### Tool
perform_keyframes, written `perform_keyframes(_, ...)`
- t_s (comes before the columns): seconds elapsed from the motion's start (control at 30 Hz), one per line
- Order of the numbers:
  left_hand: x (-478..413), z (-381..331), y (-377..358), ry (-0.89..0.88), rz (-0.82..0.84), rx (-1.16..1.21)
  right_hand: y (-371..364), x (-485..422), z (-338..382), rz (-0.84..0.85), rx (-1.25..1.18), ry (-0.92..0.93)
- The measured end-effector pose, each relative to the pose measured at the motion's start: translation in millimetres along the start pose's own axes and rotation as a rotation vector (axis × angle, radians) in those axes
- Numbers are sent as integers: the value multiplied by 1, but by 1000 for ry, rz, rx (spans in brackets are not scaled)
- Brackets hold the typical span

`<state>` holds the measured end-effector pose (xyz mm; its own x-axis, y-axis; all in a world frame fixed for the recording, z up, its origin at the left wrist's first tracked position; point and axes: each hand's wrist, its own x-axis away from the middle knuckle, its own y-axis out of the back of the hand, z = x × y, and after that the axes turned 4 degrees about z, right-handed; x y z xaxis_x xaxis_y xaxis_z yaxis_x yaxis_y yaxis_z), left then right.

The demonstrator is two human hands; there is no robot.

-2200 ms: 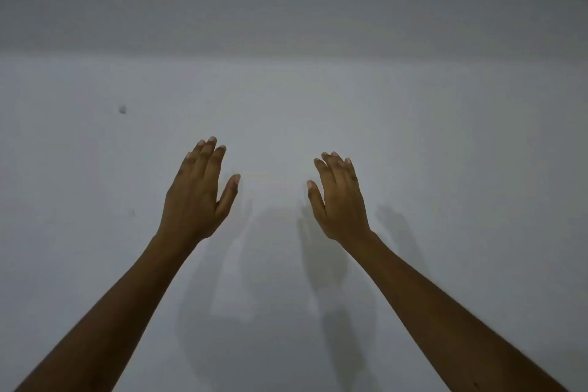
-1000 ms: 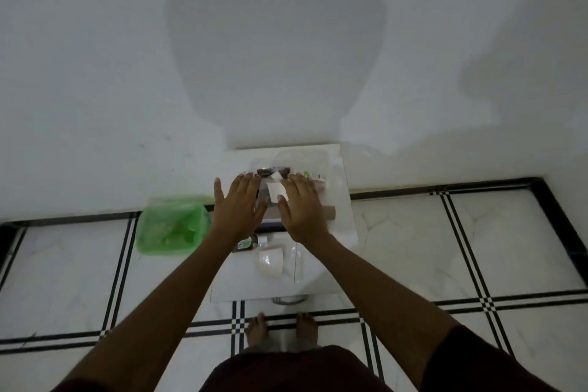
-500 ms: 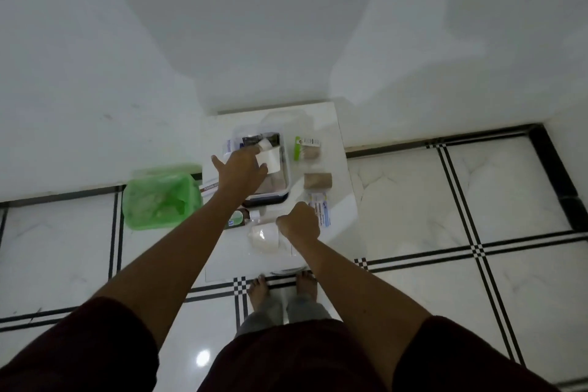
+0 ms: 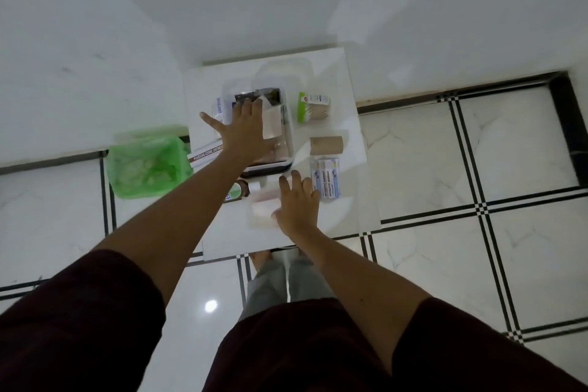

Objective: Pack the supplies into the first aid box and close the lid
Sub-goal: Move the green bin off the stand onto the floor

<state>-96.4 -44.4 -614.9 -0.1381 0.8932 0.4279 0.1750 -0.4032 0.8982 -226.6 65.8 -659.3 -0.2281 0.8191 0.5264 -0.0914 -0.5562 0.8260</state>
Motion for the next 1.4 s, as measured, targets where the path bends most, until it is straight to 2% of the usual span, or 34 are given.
perform_keyframes(0.2, -7, -1, 10, 26, -32, 31, 11, 4, 3, -49, 102, 14)
perform_keyframes(0.37, 3, -1, 34, 133, -117, 313, 36, 10, 0, -38, 111, 19)
perform_keyframes(0.5, 22, 6, 59, 195, -172, 505, 74, 12, 1, 41, 32, 10)
perform_keyframes(0.63, 43, 21, 86, 241, -214, 855, 120, 10, 5, 81, -201, 4)
perform_keyframes(0.73, 61, 36, 103, 372, -270, 1224, 162, 7, 9, 205, -472, 67)
perform_keyframes(0.87, 86, 66, 115, 537, -312, 1632, 205, 3, 26, 139, -727, 68)
perform_keyframes(1.0, 113, 105, 115, 673, -388, 1977, 210, -9, 63, 196, -918, -14)
perform_keyframes(1.1, 130, 147, 104, 732, -403, 2093, 194, -15, 109, 233, -991, -44)
perform_keyframes(1.17, 134, 180, 92, 861, -435, 2162, 177, -20, 140, 290, -1036, -79)
perform_keyframes(1.33, 121, 269, 47, 1069, -522, 2118, 117, -59, 230, 249, -972, -137)
perform_keyframes(1.4, 107, 309, 20, 1111, -477, 2053, 89, -78, 263, 272, -935, -163)
